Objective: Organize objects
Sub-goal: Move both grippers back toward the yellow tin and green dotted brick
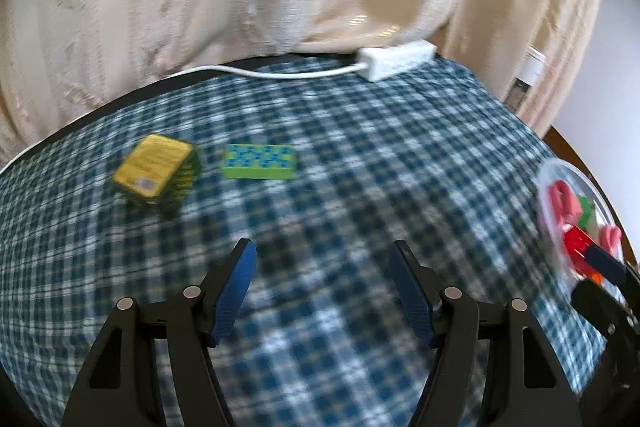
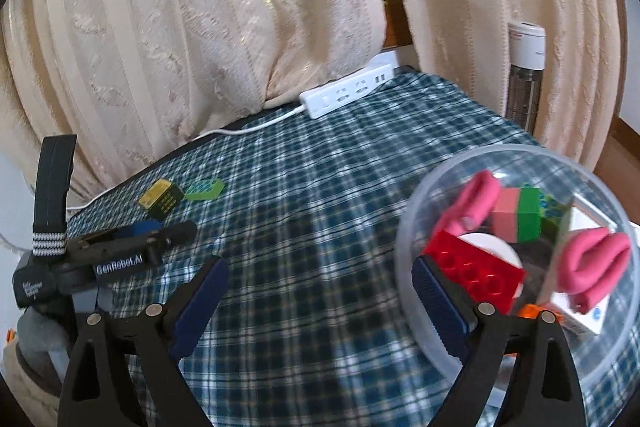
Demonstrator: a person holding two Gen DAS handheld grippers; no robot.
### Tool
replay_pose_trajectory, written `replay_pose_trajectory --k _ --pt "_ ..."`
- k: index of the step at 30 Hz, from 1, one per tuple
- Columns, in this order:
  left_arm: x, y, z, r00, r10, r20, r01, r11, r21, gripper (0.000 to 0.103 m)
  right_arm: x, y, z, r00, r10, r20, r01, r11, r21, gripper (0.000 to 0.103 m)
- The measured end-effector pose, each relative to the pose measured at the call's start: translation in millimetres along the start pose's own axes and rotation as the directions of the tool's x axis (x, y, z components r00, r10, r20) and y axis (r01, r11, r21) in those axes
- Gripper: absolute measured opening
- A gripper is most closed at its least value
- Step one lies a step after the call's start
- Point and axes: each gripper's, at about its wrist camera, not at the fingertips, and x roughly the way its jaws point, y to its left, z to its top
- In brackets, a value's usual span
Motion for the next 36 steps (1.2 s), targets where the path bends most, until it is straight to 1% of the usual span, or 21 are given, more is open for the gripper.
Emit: replay_pose_trajectory --k 3,8,15,20,26,28,29,34,36 --pt "3 23 3 1.0 0.014 0.0 -0.014 0.999 -0.041 0.07 8 8 0 1.0 0.015 -0.018 -0.015 1.0 -0.004 0.097" --pt "8 63 8 1.0 0.007 0.0 -0.007 0.993 -0.119 0.07 20 15 1 0.999 0.028 -0.046 -0.028 1.0 -0.003 0.097" --pt "17 110 17 0.999 0.043 0.003 -0.041 0.978 -0.202 0.07 34 26 0 0.996 0.038 -0.083 -0.039 0.999 -0.017 0.097" --pt "30 132 25 0.998 0.055 -0.006 -0.055 0.977 -0.208 0.07 41 35 3 0.994 0.039 -0.098 -0.043 0.998 -0.04 0.097" --pt "44 148 33 1.0 0.003 -0.002 -0.004 0.982 -0.189 0.07 52 45 5 0.992 0.035 -0.118 -0.043 0.997 -0.067 0.097" --pt "47 148 35 1.0 -0.008 0.005 0.009 0.984 -0.176 0.075 57 48 6 0.992 0.034 -0.125 -0.043 0.996 -0.073 0.097" --pt "47 148 36 1.0 -0.012 0.01 0.013 0.985 -0.17 0.082 59 51 6 0.991 0.033 -0.13 -0.044 0.996 -0.079 0.097" --pt "44 145 37 0.998 -0.037 0.052 0.044 0.99 -0.132 0.091 70 62 9 0.989 0.035 -0.143 -0.05 0.993 -0.106 0.097" --pt "43 144 38 0.997 -0.033 0.067 0.04 0.993 -0.111 0.097 75 67 11 0.988 0.036 -0.147 -0.054 0.991 -0.118 0.097"
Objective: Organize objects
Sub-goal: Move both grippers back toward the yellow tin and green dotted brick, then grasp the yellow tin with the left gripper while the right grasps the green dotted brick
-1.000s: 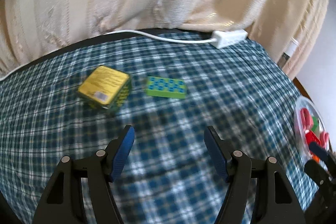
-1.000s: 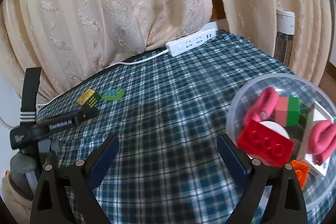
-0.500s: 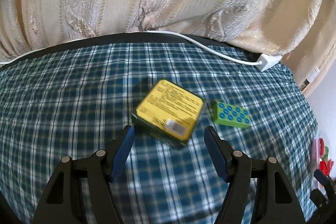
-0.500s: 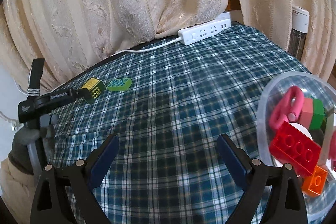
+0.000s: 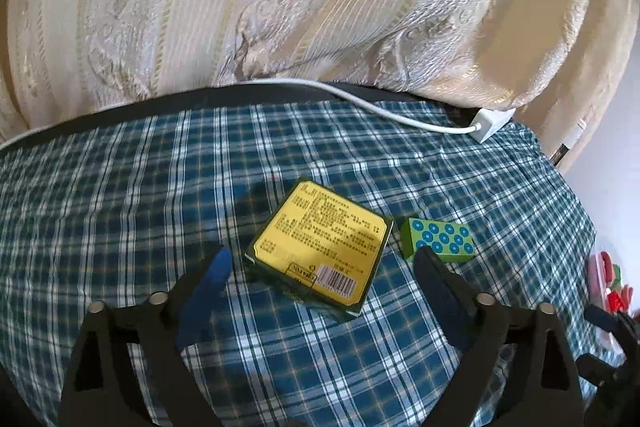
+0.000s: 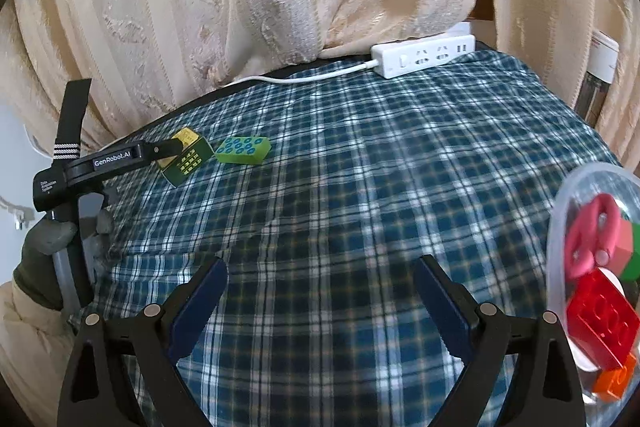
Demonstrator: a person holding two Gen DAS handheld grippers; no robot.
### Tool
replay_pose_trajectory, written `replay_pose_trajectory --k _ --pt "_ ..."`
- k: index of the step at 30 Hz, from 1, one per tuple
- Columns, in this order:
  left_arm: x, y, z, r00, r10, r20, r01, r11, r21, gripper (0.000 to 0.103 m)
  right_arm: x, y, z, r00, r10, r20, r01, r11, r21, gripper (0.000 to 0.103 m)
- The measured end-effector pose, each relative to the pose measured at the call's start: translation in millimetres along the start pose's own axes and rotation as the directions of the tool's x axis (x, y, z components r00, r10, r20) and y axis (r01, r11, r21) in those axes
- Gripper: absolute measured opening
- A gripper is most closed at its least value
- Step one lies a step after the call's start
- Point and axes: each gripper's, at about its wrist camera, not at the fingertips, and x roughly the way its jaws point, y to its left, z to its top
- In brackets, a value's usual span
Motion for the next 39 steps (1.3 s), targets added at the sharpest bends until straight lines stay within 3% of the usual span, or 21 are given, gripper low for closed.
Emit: replay_pose_trajectory --k 9,25,28,33,39 --pt "8 -9 5 0.999 0.042 0.02 -0.044 0.992 0.116 0.101 17 13 11 1.0 -0.003 -0.016 0.003 0.999 -0.039 0.097" --pt "32 -9 0 0.993 0.113 -0.041 -0.106 0.983 0.148 0.101 53 23 37 0.998 -0.011 -0.056 0.007 0.998 -0.056 0.097" --pt "34 -4 0 0.992 0.114 -0.047 -0.107 0.986 0.124 0.098 60 25 41 0.998 -0.014 -0.063 0.01 0.998 -0.063 0.097" --pt "35 2 1 0.992 0.115 -0.057 -0.11 0.989 0.095 0.071 69 32 49 0.998 -0.013 -0.062 0.008 0.997 -0.079 0.097" --pt "28 3 2 0.993 0.11 -0.031 -0.107 0.99 0.087 0.069 83 48 59 0.998 -0.001 -0.064 -0.006 0.995 -0.103 0.097"
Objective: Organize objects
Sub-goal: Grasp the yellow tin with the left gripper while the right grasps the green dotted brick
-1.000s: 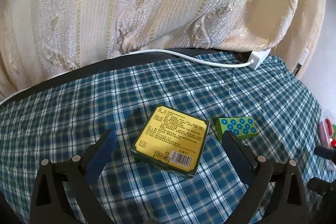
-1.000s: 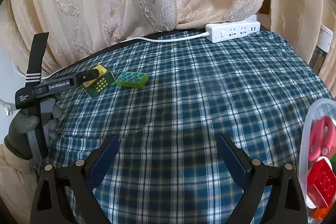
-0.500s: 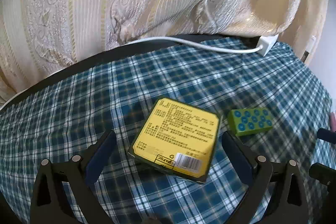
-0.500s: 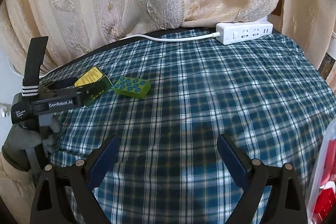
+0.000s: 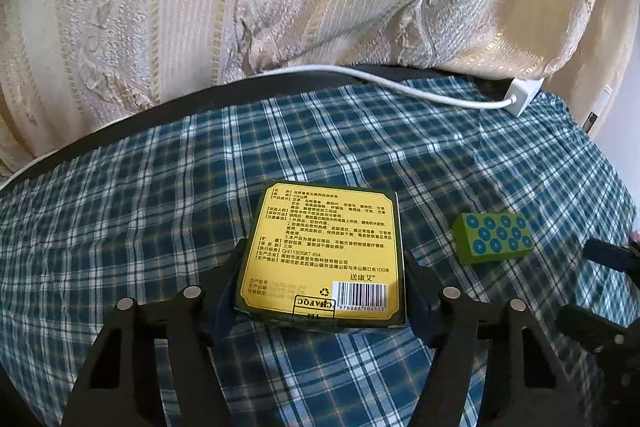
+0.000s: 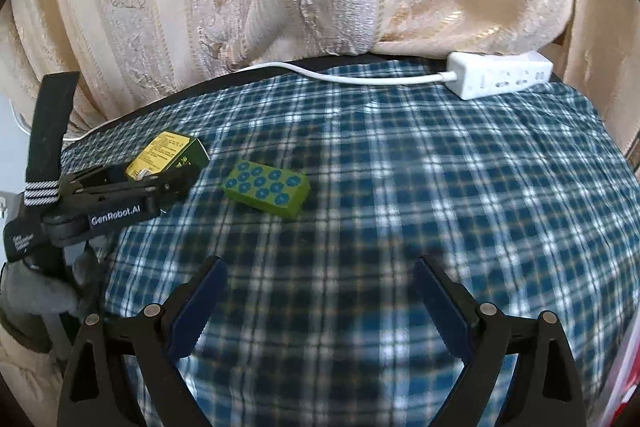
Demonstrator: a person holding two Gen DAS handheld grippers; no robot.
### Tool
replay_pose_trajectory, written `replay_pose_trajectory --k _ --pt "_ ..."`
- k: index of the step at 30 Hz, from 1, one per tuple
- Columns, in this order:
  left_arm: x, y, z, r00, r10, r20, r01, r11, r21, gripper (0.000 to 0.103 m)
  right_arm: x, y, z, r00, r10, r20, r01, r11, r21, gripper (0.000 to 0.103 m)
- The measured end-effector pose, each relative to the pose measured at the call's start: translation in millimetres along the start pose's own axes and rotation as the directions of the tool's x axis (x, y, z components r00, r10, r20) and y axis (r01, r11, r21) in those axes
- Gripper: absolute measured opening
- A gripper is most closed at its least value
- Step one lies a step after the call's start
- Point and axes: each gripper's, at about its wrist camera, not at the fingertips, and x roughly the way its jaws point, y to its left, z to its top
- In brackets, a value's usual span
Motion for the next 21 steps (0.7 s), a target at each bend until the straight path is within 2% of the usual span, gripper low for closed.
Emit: replay_pose_trajectory --k 7,14,21 --pt "-12 5 5 0.998 0.033 0.045 -0.032 0.999 -0.023 0.069 19 18 14 1.0 0.023 -0.01 -0.023 1.0 -0.013 0.097" --pt "-13 20 7 0.997 0.067 0.038 -0.064 0.994 -0.091 0.069 37 26 29 0.999 0.041 -0.02 -0.04 0.999 0.025 0.097" --pt "-14 31 5 0.996 0.086 0.034 -0.081 0.987 -0.136 0.069 52 35 36 1.0 -0.016 -0.016 0.016 1.0 0.016 0.094"
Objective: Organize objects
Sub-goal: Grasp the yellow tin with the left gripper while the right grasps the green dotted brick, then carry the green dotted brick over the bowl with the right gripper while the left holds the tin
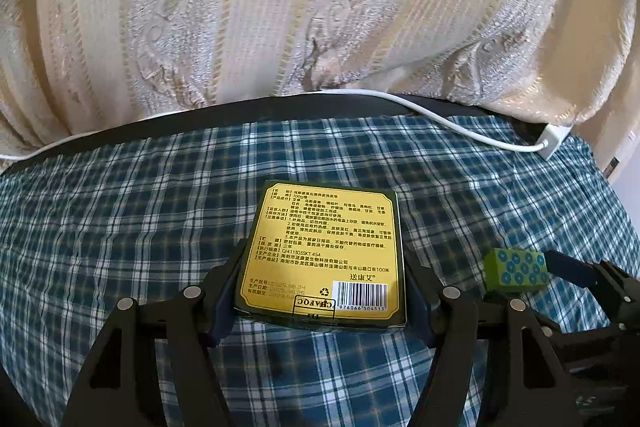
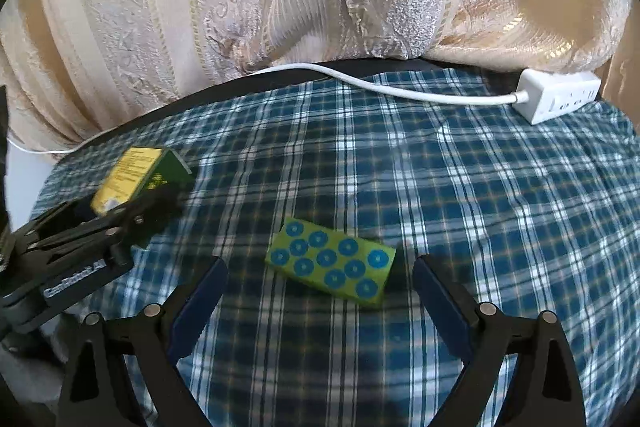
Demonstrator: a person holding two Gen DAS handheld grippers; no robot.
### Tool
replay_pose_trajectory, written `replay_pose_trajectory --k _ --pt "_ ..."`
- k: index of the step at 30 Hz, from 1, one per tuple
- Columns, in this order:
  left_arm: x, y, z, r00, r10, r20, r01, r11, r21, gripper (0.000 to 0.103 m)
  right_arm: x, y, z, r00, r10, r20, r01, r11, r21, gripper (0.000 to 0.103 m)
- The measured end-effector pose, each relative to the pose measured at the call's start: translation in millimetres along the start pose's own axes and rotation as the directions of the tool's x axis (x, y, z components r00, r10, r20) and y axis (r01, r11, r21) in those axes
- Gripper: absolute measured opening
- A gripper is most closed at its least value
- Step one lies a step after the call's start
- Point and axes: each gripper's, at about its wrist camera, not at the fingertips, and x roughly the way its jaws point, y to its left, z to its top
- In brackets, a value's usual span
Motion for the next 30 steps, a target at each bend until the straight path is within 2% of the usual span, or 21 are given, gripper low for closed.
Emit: replay_pose_trajectory --k 4,11,19,30 --pt "2 1 -1 1.0 0.002 -0.007 -0.002 1.0 -0.007 0.069 5 4 5 0.999 -0.039 0.004 0.039 0.999 -0.013 0.088" --pt "2 -1 -3 1.0 0.001 -0.011 -0.001 1.0 0.002 0.069 8 13 4 0.992 -0.126 0.017 0.127 0.989 -0.073 0.069" --pt "2 -3 -2 1.0 -0.005 -0.011 0.005 1.0 0.006 0.069 -2 8 -5 0.993 -0.116 0.012 0.116 0.99 -0.075 0.069" --pt "-12 -17 -2 0.999 -0.032 0.009 0.032 0.999 0.032 0.069 -33 -7 -23 0.994 -0.11 0.017 0.11 0.994 -0.021 0.069"
